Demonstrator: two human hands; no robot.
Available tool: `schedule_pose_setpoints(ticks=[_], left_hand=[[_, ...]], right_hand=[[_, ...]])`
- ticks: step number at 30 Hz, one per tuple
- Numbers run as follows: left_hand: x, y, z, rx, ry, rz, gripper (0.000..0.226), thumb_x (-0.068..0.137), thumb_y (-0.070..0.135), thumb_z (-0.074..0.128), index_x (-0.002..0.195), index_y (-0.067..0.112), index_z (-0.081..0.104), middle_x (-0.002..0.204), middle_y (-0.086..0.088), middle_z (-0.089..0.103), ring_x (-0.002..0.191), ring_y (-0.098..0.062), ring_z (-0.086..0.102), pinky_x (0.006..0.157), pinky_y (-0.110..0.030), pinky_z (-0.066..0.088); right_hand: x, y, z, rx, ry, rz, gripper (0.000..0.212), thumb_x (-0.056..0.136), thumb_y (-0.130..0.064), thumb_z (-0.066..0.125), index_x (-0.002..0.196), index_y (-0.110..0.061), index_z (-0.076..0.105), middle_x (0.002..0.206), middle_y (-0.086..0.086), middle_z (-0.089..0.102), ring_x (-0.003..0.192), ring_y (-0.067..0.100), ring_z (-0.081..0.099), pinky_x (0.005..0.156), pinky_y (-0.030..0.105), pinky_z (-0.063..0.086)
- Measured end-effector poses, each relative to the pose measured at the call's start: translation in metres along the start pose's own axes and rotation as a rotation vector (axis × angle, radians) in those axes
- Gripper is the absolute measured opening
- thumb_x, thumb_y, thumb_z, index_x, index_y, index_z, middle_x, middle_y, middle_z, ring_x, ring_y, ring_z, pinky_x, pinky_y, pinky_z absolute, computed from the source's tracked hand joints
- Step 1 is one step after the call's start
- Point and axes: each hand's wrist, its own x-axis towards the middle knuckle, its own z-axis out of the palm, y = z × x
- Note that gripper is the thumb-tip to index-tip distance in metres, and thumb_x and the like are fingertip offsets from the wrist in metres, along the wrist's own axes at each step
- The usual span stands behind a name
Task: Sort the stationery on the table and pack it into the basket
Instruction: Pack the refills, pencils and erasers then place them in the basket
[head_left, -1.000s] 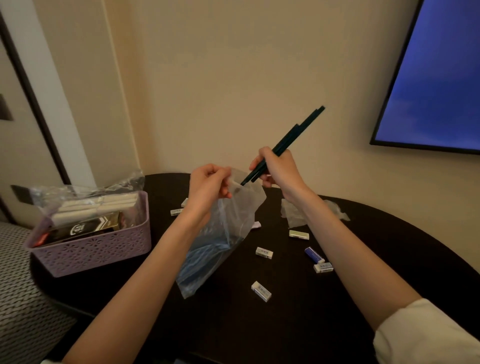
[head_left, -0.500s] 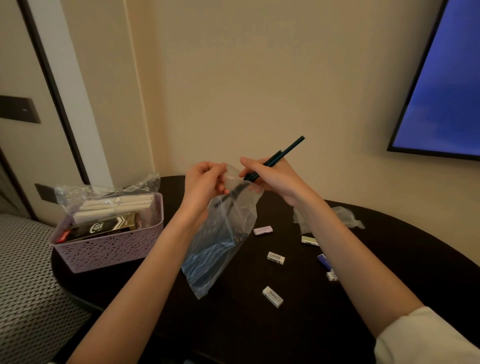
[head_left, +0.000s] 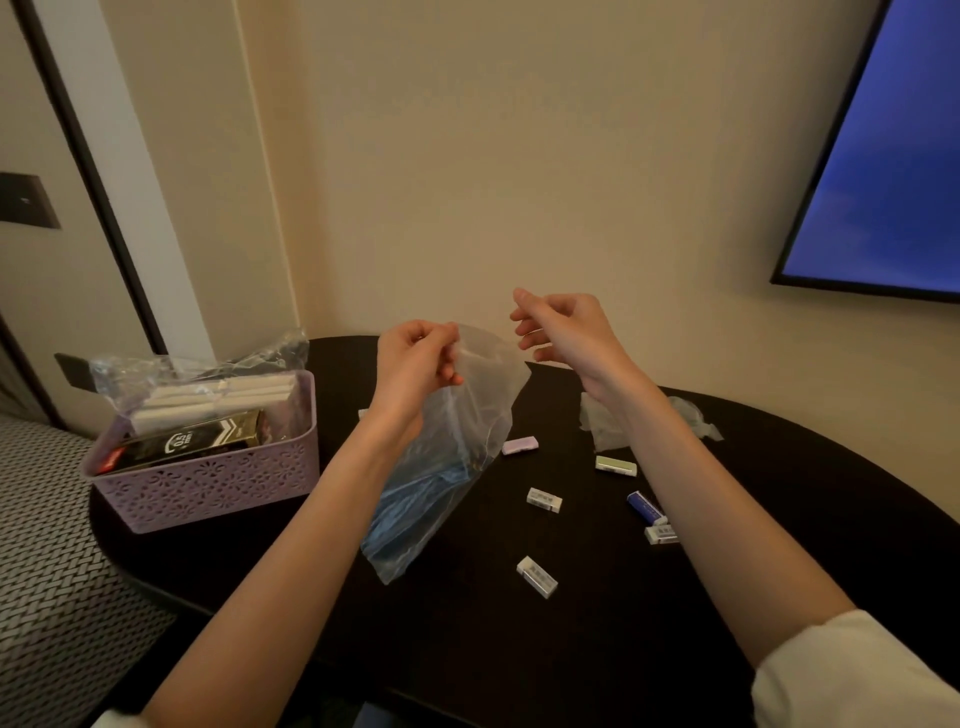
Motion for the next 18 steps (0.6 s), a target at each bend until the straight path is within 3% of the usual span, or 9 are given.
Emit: schedule_pose_setpoints(ticks=[6, 12, 15, 18], left_hand=[[-0.008, -0.025, 0.018, 0.041, -0.049, -0.078, 0.015, 0.096, 0.01, 0.056, 0.094, -0.003, 0.065, 0.064, -0.004, 0.057, 0.051, -0.009, 0.05, 0.053, -0.021, 0.051], [-0.022, -0.052, 0.029, 0.051, -0.119, -0.147, 0.014, 0.096, 0.011, 0.056, 0.087, 0.005, 0.064, 0.063, -0.002, 0.057, 0.052, -0.007, 0.052, 0.055, -0.021, 0.05], [-0.026, -0.062, 0.033, 0.061, -0.123, -0.179, 0.013, 0.096, 0.01, 0.056, 0.091, 0.003, 0.065, 0.063, -0.001, 0.057, 0.051, -0.007, 0.052, 0.054, -0.02, 0.051], [-0.026, -0.069, 0.035, 0.068, -0.128, -0.198, 0.014, 0.096, 0.009, 0.056, 0.093, -0.001, 0.065, 0.063, -0.002, 0.057, 0.051, -0.007, 0.051, 0.053, -0.02, 0.051]], right_hand=[[-0.001, 0.06, -0.05, -0.102, 0.173, 0.137, 0.019, 0.098, -0.019, 0.051, 0.104, -0.007, 0.066, 0.088, 0.005, 0.064, 0.079, 0.013, 0.062, 0.063, 0.019, 0.051], [-0.007, 0.168, -0.118, -0.548, 0.356, 0.381, 0.031, 0.088, 0.001, 0.059, 0.117, -0.008, 0.06, 0.118, 0.011, 0.06, 0.105, 0.018, 0.056, 0.09, 0.033, 0.048], [-0.01, 0.204, -0.142, -0.85, 0.361, 0.521, 0.041, 0.084, -0.008, 0.069, 0.123, -0.012, 0.058, 0.129, 0.013, 0.054, 0.124, 0.029, 0.047, 0.102, 0.043, 0.04], [-0.01, 0.221, -0.151, -0.917, 0.334, 0.596, 0.045, 0.084, -0.02, 0.071, 0.126, -0.013, 0.057, 0.132, 0.014, 0.053, 0.126, 0.033, 0.044, 0.103, 0.046, 0.04]])
